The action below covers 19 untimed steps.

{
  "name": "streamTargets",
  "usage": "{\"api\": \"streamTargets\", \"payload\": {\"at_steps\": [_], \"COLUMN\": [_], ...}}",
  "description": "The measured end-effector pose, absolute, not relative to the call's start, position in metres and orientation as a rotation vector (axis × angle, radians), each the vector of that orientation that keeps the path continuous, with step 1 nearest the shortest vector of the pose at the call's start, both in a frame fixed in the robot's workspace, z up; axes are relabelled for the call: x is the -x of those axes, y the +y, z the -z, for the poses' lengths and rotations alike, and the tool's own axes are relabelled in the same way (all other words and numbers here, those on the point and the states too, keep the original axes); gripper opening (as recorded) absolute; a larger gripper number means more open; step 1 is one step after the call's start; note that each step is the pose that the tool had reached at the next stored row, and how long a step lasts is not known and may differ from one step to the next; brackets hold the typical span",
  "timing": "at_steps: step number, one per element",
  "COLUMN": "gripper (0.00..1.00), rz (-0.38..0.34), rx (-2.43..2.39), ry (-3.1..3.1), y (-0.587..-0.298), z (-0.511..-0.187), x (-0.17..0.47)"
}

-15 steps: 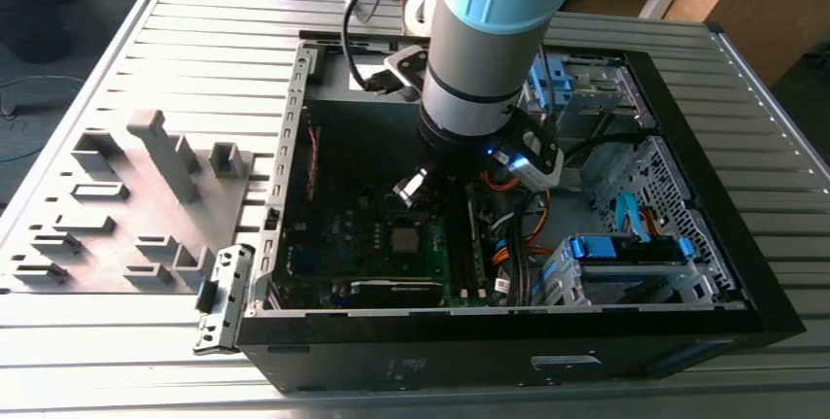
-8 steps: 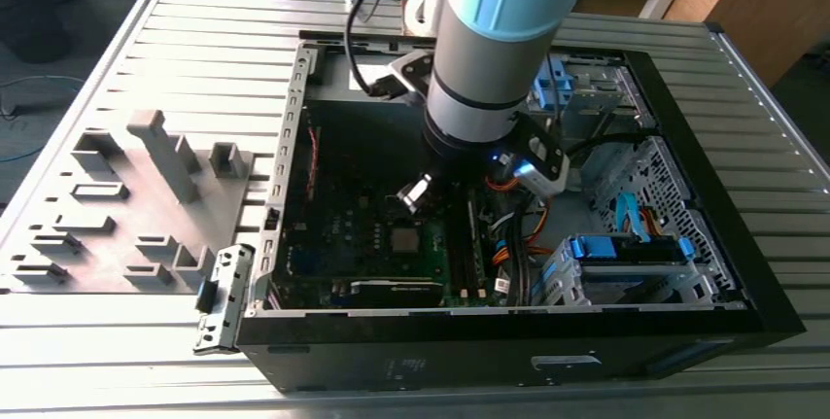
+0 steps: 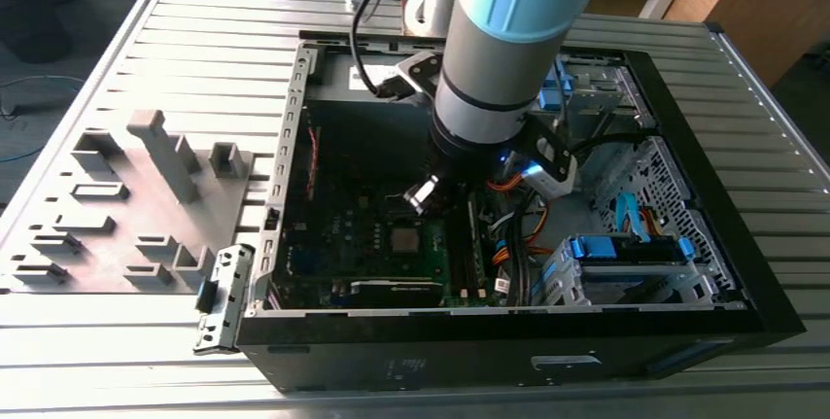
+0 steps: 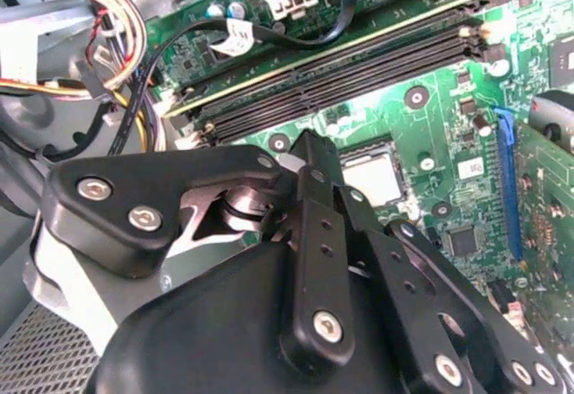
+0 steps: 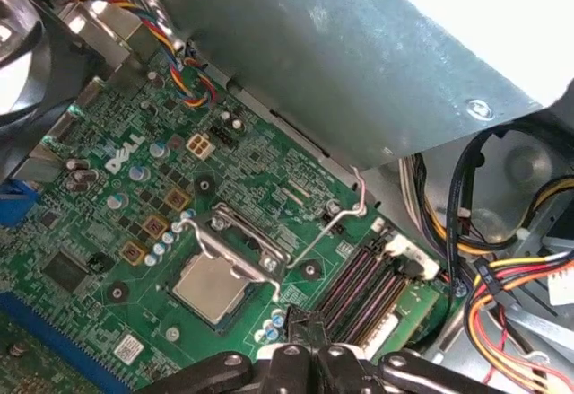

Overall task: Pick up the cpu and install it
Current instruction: 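Close the cpu cover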

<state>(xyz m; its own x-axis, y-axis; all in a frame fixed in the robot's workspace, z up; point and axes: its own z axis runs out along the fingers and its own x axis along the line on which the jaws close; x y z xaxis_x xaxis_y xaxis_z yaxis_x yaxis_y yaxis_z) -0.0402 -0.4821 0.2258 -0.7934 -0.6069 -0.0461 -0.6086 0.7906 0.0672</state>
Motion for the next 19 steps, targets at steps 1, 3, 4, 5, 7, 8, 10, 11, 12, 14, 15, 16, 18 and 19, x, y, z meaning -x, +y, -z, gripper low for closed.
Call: {"api": "streamTargets", "payload": {"at_steps": [1,3,4,5,7,8,10,11,12,14,15,16,18,19], "gripper": [0.11,0.11,0.11,0.11,0.11,0.11,0.11,0.11,0.11,0.11,0.11,0.11,0.11,0.11], "rz": [-0.123,-0.125,-0.125,-0.125,-0.125,-0.126,-0.126,-0.126,-0.126,-0.126,-0.126,-0.126,-0.126,-0.126], "rx": [1.002,1.002,1.002,1.002,1.002,1.002,1.002,1.002,1.002,1.002,1.002,1.002,1.003,1.003], "ry": [2.951,2.951,2.951,2.951,2.951,2.951,2.951,2.951,2.951,2.951,2.951,2.951,2.950,2.950], "y": [-0.482,-0.482,-0.482,-0.482,-0.482,-0.482,-0.482,-0.482,-0.482,-0.480,-0.479,-0.478,-0.476,-0.475], "z": [-0.227,-0.231,-0.234,-0.236,-0.240,-0.242,-0.244,-0.244,-0.244,-0.245,-0.245,-0.245,-0.244,-0.244], "x": [0.040,0.040,0.040,0.040,0.040,0.040,0.040,0.040,0.040,0.040,0.040,0.040,0.041,0.041]}}
